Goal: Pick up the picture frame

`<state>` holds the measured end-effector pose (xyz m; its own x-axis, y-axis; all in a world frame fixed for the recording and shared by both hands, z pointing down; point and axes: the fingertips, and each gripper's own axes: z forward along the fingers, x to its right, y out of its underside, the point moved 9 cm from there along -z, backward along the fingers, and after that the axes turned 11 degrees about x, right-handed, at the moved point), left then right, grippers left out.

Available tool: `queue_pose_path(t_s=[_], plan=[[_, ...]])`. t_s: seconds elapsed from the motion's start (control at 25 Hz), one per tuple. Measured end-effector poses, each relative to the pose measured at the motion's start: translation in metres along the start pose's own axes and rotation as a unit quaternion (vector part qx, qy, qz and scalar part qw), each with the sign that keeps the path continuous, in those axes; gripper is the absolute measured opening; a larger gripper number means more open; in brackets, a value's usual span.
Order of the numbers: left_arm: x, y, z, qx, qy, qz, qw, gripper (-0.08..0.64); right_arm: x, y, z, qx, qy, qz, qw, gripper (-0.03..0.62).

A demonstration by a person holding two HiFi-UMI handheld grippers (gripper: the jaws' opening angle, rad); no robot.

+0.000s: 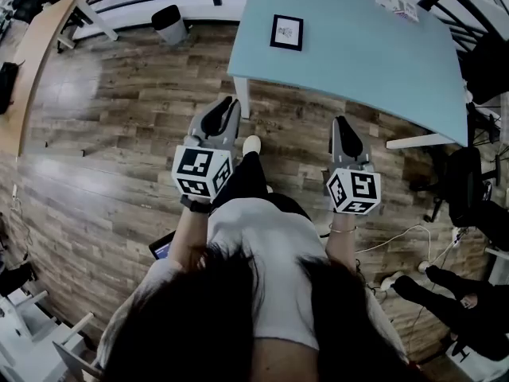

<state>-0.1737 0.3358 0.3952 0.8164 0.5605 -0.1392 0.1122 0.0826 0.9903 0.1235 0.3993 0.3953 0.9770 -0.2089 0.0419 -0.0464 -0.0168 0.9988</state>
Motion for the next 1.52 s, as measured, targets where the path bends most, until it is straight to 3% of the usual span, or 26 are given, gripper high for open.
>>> queue_pose_path(t_s=[0.24, 0.76, 1.12, 1.52], plan=[[-0.036, -0.003, 0.057, -0.011, 0.001, -0.01, 0.9999, 0.061, 0.013, -0.001, 0.067, -0.013, -0.007, 0.009, 1.0, 0.037], [-0.106, -0.015, 0.173, -0.039, 0.026, -0.008, 0.9989, 0.084, 0.041, 0.002, 0.198, -0.023, 0.003, 0.028, 0.999, 0.037], [-0.135, -0.006, 0.205, -0.061, 0.046, -0.025, 0.9968, 0.084, 0.038, 0.01, 0.229, -0.049, 0.026, 0.03, 0.998, 0.037], [-0.14, 0.009, 0.226, -0.086, 0.047, -0.039, 0.9944, 0.084, 0.053, 0.022, 0.247, -0.069, 0.039, 0.047, 0.996, 0.037]])
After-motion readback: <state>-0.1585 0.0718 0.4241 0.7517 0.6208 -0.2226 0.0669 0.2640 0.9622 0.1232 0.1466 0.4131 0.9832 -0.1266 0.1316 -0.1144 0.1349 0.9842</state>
